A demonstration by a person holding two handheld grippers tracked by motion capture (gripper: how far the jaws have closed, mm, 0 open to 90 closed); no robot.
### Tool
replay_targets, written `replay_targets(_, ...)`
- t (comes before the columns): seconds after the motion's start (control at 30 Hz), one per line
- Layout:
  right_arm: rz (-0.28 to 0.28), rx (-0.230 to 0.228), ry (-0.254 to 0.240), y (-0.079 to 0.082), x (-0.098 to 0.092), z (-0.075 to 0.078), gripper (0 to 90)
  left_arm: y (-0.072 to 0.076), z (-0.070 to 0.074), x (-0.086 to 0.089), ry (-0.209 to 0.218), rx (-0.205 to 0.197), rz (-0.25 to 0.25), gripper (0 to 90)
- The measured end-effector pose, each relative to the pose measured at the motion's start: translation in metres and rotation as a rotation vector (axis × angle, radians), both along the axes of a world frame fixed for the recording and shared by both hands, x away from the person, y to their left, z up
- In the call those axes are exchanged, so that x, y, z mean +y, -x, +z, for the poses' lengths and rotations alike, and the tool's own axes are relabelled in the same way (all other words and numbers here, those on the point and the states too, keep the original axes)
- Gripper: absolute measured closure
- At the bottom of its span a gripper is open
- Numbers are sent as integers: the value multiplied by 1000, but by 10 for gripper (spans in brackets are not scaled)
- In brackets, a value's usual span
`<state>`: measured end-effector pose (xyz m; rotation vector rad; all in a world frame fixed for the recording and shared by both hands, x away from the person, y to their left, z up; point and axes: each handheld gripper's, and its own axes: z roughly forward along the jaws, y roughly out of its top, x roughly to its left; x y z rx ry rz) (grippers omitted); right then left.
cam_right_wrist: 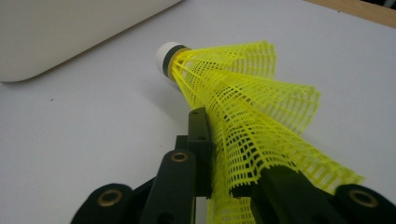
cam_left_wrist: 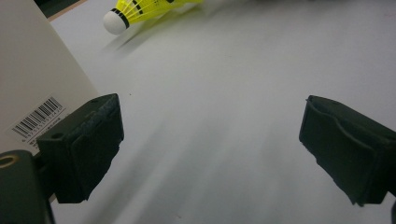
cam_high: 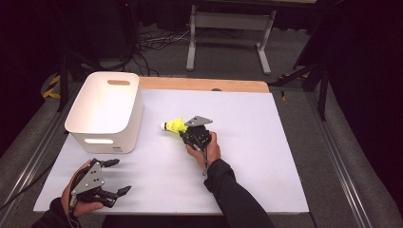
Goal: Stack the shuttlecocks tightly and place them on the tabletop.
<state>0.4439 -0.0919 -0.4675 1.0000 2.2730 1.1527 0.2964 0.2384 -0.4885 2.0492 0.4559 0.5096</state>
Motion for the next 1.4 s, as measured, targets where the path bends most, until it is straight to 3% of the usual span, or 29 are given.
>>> replay_targets(0.87, 89, -30, -73, 35, -23, 8, 867, -1, 0, 0, -5, -3, 13, 71)
replay_targets(1.4, 128, -52, -119, 51, -42, 18, 867, -5, -1, 2, 21, 11, 20, 72)
